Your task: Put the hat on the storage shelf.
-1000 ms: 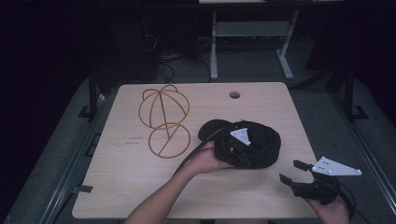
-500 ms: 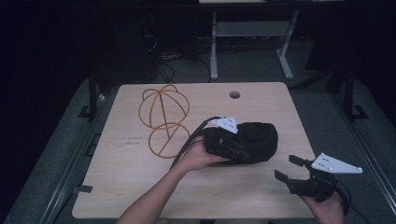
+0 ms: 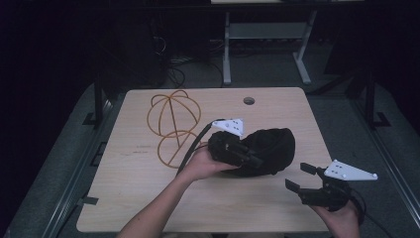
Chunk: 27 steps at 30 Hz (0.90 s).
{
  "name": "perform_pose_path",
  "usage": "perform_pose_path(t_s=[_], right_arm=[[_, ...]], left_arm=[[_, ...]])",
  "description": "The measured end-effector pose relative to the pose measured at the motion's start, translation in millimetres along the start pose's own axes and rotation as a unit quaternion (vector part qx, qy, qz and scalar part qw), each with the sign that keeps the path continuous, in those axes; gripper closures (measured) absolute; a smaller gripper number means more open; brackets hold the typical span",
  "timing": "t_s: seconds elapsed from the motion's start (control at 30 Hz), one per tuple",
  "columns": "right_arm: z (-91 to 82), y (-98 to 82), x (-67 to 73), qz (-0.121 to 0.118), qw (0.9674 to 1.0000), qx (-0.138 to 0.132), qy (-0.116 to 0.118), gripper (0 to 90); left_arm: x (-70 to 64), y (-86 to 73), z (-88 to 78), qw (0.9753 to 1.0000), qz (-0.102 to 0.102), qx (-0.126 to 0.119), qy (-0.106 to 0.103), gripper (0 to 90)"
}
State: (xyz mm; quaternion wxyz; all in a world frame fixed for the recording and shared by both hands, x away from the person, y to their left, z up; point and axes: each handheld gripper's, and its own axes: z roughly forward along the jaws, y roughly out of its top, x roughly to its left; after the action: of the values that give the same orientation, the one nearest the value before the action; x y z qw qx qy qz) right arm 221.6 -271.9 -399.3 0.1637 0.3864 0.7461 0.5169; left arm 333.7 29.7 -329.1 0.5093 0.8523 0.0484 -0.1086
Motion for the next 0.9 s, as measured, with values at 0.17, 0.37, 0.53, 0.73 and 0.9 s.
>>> perform_pose_path(t_s=[0.17,0.37,0.53,0.73,0.9], right_arm=[[1.6,2.9,3.5,-0.003,1.0,-0.007,0.006,16.1],[3.4,8.6,6.8,-0.006,0.9997,-0.023,0.01,15.4],[6.8,13.8,9.2,-0.008,0.9992,-0.036,0.013,15.3],[13.5,22.2,12.1,-0.014,0.9985,-0.052,0.011,15.3],[16.8,25.2,12.2,-0.01,0.9978,-0.065,0.01,15.5]], left_arm=[[-3.7,4.7,-8.6,0.9998,0.0,-0.021,-0.003,75.6],[-6.6,8.3,-14.2,0.9996,0.007,-0.029,-0.003,75.6],[-6.4,9.3,-14.8,0.9994,0.007,-0.032,-0.006,75.6],[-7.2,11.7,-16.6,0.9987,0.004,-0.048,-0.014,75.6],[-8.8,13.9,-18.7,0.9984,0.004,-0.054,-0.019,75.5]])
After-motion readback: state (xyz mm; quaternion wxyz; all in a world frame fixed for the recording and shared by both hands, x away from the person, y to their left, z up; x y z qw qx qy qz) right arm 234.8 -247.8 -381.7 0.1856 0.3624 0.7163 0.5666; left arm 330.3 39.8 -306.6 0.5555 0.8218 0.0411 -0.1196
